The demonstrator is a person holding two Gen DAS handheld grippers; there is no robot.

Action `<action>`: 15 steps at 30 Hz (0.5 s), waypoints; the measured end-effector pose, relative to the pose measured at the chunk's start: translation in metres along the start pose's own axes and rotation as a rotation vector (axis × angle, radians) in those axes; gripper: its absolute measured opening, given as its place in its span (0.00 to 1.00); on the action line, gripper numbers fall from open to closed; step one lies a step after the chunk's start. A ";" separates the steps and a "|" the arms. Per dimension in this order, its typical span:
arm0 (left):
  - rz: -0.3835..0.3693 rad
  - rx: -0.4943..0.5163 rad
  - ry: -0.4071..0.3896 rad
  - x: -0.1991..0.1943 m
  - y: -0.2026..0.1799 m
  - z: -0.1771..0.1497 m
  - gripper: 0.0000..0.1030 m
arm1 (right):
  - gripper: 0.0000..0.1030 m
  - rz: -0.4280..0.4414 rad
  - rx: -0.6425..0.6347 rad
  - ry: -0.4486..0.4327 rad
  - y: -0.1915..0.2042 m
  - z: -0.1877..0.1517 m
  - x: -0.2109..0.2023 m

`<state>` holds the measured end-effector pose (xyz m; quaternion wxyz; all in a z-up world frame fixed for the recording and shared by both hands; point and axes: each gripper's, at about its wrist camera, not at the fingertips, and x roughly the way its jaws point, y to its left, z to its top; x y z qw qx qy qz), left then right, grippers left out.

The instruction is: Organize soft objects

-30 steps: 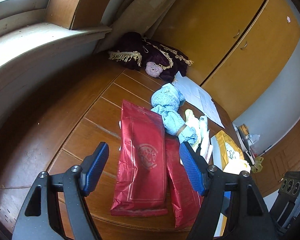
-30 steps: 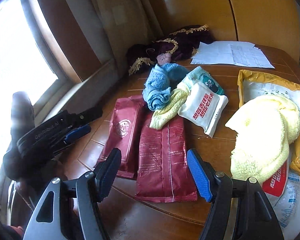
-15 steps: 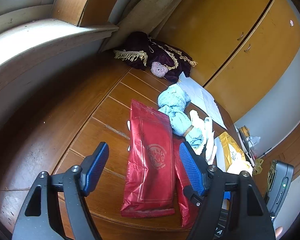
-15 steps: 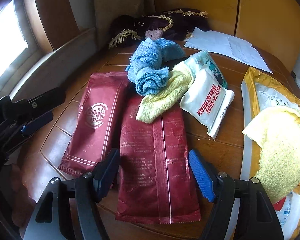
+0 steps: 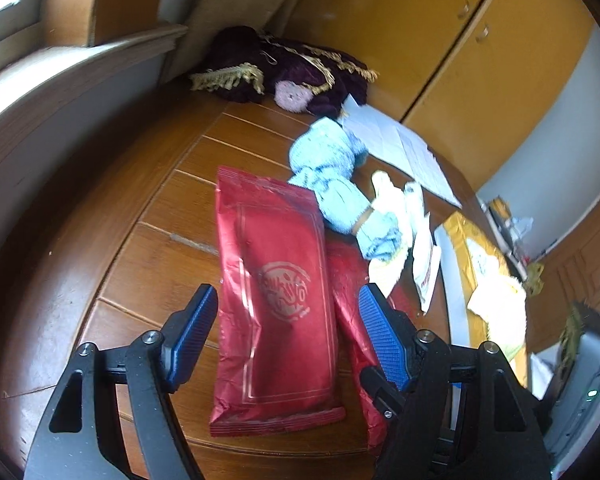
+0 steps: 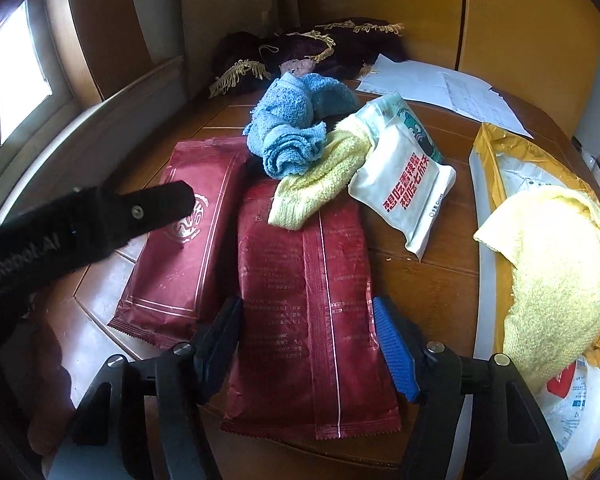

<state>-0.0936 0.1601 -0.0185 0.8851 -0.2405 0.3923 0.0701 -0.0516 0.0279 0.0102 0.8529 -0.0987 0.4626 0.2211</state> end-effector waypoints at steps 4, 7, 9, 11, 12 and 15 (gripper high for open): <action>0.043 0.050 0.046 0.012 -0.009 -0.003 0.71 | 0.61 0.013 0.022 -0.008 -0.004 -0.004 -0.006; 0.079 0.061 0.083 0.024 -0.008 -0.003 0.71 | 0.61 0.022 0.033 -0.013 -0.006 -0.005 -0.007; 0.097 0.071 0.100 0.031 -0.007 -0.002 0.71 | 0.61 0.021 0.034 -0.014 -0.006 -0.005 -0.006; 0.107 0.077 0.094 0.031 -0.007 -0.003 0.71 | 0.61 0.011 0.022 -0.020 -0.003 -0.006 -0.006; 0.109 0.076 0.089 0.031 -0.007 -0.003 0.71 | 0.61 0.002 0.012 -0.022 -0.001 -0.007 -0.006; 0.119 0.098 0.081 0.031 -0.009 -0.005 0.63 | 0.61 -0.017 -0.014 -0.034 0.003 -0.009 -0.007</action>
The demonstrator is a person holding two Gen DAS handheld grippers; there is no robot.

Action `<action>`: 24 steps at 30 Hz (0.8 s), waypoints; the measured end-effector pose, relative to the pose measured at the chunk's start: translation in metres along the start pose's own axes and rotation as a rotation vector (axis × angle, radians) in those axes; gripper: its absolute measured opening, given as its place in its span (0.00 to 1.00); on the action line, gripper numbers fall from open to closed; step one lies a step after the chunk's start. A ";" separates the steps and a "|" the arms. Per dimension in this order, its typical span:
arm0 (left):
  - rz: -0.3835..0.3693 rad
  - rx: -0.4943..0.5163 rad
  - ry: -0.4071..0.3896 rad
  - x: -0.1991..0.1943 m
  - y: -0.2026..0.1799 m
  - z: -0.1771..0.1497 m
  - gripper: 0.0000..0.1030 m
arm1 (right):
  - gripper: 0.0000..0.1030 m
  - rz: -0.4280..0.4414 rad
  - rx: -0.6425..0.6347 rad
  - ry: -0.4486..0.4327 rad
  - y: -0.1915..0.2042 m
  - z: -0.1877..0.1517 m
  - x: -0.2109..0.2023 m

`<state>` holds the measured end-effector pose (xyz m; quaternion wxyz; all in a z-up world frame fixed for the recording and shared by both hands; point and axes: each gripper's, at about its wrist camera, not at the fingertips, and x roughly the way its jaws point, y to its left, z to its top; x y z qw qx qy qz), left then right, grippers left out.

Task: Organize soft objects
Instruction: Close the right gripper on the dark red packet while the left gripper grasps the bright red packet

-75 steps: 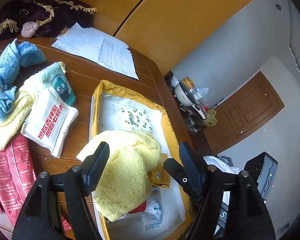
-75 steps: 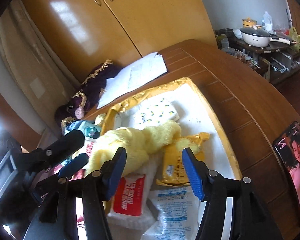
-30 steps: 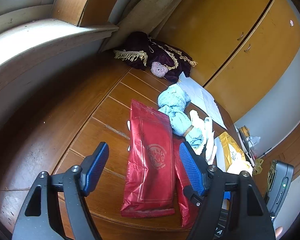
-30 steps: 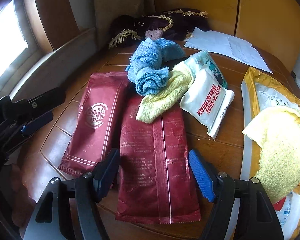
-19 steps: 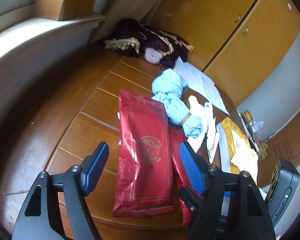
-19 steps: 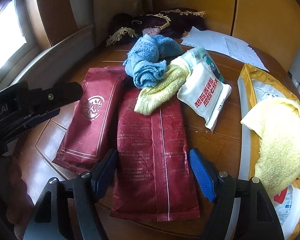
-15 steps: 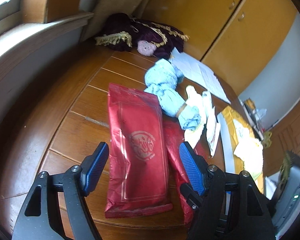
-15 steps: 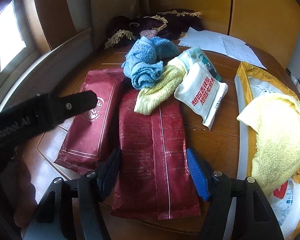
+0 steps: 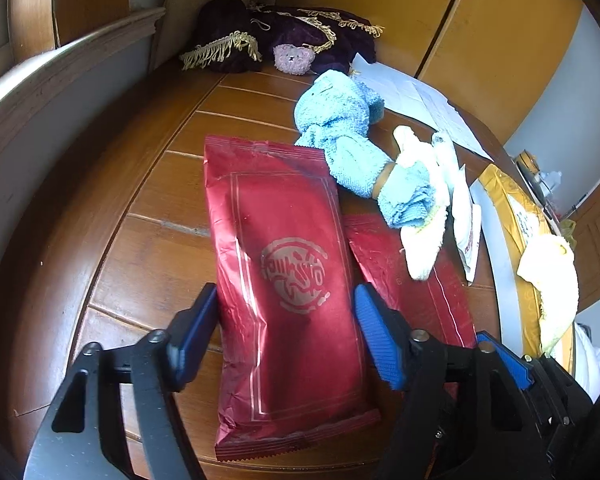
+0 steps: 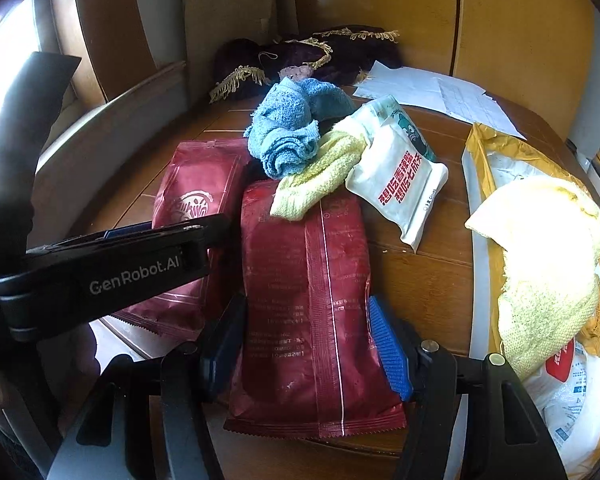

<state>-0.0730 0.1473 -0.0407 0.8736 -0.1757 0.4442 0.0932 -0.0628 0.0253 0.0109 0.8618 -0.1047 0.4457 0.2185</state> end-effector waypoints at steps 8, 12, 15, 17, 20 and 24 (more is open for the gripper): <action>-0.063 -0.073 0.003 -0.010 0.015 -0.004 0.57 | 0.55 0.122 0.038 -0.011 -0.010 -0.002 -0.007; -0.160 -0.135 0.001 -0.017 0.029 -0.007 0.57 | 0.53 0.203 0.079 -0.010 -0.017 -0.003 -0.011; -0.215 -0.184 -0.026 -0.026 0.037 -0.008 0.55 | 0.53 0.253 0.105 -0.023 -0.022 -0.002 -0.017; -0.243 -0.203 -0.057 -0.034 0.041 -0.009 0.51 | 0.53 0.277 0.115 -0.037 -0.023 -0.003 -0.025; -0.280 -0.205 -0.105 -0.048 0.041 -0.007 0.38 | 0.53 0.297 0.104 -0.078 -0.022 -0.003 -0.038; -0.232 -0.168 -0.126 -0.054 0.032 -0.005 0.38 | 0.53 0.300 0.104 -0.067 -0.022 -0.003 -0.038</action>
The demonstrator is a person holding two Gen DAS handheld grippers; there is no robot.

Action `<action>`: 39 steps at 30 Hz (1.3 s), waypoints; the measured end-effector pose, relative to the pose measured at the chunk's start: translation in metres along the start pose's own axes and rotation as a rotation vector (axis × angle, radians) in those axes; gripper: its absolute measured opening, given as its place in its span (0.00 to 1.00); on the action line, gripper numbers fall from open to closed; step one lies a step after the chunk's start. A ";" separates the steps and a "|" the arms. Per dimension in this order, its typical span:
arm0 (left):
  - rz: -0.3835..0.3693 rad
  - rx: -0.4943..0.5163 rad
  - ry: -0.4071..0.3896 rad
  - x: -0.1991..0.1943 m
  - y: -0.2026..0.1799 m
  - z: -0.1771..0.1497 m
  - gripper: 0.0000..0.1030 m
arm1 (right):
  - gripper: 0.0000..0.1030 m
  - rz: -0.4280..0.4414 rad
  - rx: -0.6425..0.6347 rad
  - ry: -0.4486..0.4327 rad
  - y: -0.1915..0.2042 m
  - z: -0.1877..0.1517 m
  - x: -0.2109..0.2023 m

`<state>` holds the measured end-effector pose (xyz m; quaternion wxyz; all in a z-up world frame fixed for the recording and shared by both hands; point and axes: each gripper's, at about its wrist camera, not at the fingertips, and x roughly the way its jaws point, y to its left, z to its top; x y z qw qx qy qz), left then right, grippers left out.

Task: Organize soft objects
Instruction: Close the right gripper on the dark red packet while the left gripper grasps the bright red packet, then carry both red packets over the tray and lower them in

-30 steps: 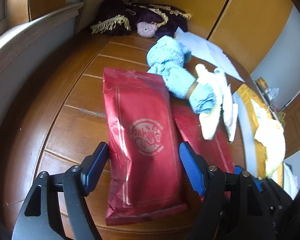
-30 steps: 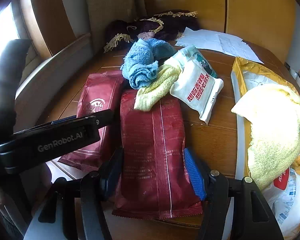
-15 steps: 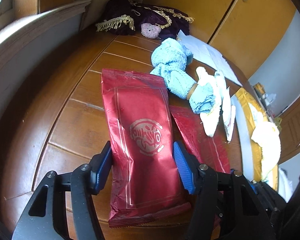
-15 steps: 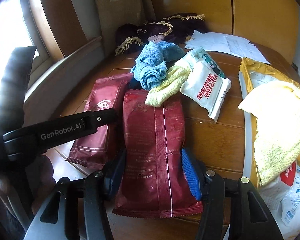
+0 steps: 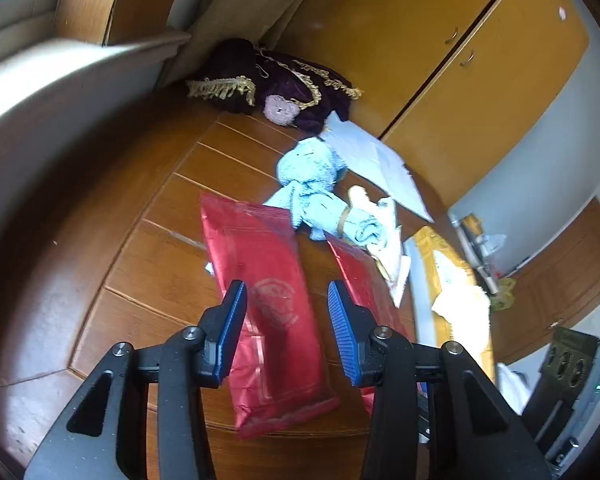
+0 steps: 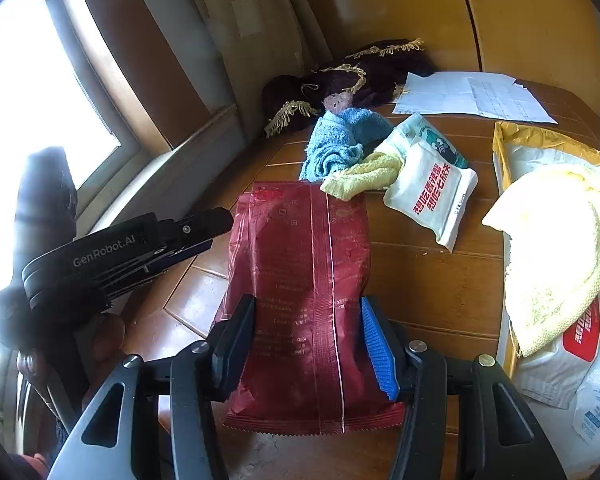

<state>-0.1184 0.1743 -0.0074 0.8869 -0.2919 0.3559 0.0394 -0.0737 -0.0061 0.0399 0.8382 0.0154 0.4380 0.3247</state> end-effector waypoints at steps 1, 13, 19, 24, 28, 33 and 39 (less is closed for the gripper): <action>-0.005 0.001 0.018 0.004 0.000 -0.001 0.38 | 0.53 -0.008 0.007 0.005 -0.002 0.000 0.002; 0.148 0.105 0.119 0.042 -0.010 -0.010 0.69 | 0.53 -0.011 0.067 -0.106 -0.016 0.006 -0.022; 0.246 0.187 0.119 0.059 -0.024 -0.013 0.70 | 0.52 0.005 0.089 -0.143 -0.022 0.008 -0.032; 0.295 0.205 0.125 0.062 -0.024 -0.012 0.69 | 0.52 0.014 0.087 -0.137 -0.024 0.007 -0.031; 0.296 0.200 0.121 0.055 -0.017 -0.011 0.61 | 0.52 0.018 0.090 -0.143 -0.026 0.007 -0.033; 0.139 0.069 0.154 0.035 0.008 -0.001 0.56 | 0.53 0.027 0.104 -0.152 -0.030 0.007 -0.034; -0.032 0.078 0.074 0.001 0.000 0.001 0.56 | 0.53 0.039 0.115 -0.161 -0.031 0.008 -0.038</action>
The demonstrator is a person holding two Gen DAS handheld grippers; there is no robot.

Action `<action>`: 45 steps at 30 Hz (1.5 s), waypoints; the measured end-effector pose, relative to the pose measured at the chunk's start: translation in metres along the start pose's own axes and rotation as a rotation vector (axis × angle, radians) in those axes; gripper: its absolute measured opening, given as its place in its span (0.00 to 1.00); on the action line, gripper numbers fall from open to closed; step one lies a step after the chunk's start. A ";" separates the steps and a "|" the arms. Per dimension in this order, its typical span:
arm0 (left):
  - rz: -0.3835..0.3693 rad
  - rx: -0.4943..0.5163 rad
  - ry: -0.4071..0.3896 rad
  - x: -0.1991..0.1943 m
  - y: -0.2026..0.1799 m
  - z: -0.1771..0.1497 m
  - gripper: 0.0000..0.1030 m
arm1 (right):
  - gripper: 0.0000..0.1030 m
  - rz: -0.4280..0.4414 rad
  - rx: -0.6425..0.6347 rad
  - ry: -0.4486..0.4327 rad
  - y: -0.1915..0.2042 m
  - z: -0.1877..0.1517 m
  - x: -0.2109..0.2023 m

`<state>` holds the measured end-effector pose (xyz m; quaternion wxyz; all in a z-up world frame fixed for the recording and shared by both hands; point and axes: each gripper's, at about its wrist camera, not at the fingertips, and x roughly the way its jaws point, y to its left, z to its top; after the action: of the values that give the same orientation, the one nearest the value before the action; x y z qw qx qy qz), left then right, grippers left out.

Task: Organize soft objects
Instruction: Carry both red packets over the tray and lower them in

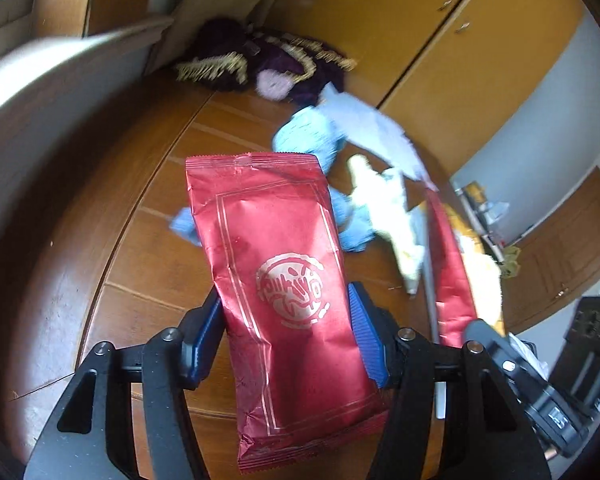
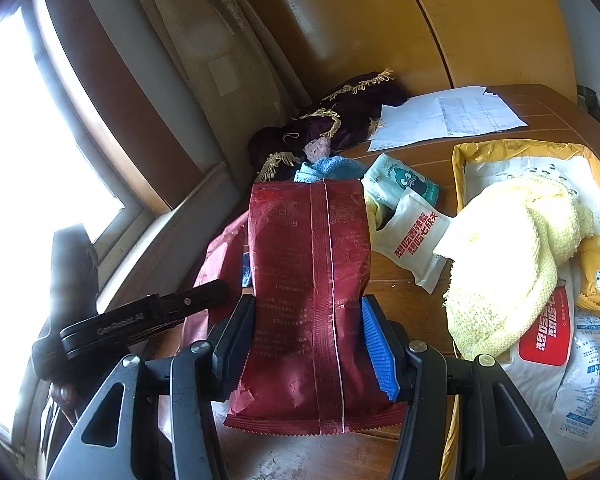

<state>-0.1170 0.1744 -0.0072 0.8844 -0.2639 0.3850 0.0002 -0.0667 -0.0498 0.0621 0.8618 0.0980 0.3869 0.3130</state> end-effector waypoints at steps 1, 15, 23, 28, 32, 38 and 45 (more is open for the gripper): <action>-0.027 0.006 -0.020 -0.005 -0.004 0.000 0.56 | 0.53 0.001 0.001 -0.006 0.000 0.000 -0.001; -0.276 0.049 -0.064 -0.011 -0.071 0.014 0.56 | 0.53 0.002 0.067 -0.082 -0.041 0.019 -0.039; -0.363 0.101 -0.027 0.014 -0.123 0.025 0.56 | 0.53 -0.130 0.139 -0.153 -0.098 0.029 -0.077; -0.407 0.138 0.029 0.039 -0.155 0.032 0.56 | 0.53 -0.233 0.203 -0.124 -0.136 0.037 -0.075; -0.398 0.183 0.085 0.071 -0.183 0.041 0.56 | 0.53 -0.295 0.251 -0.084 -0.161 0.045 -0.068; -0.288 0.236 0.172 0.114 -0.214 0.040 0.56 | 0.53 -0.368 0.311 -0.030 -0.185 0.047 -0.054; -0.267 0.213 0.278 0.150 -0.222 0.027 0.58 | 0.58 -0.392 0.309 -0.037 -0.184 0.042 -0.054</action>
<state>0.0518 -0.0348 0.0098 0.8379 -0.2152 0.4628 -0.1937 0.0219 -0.2243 0.0485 0.8878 0.1574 0.4260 0.0749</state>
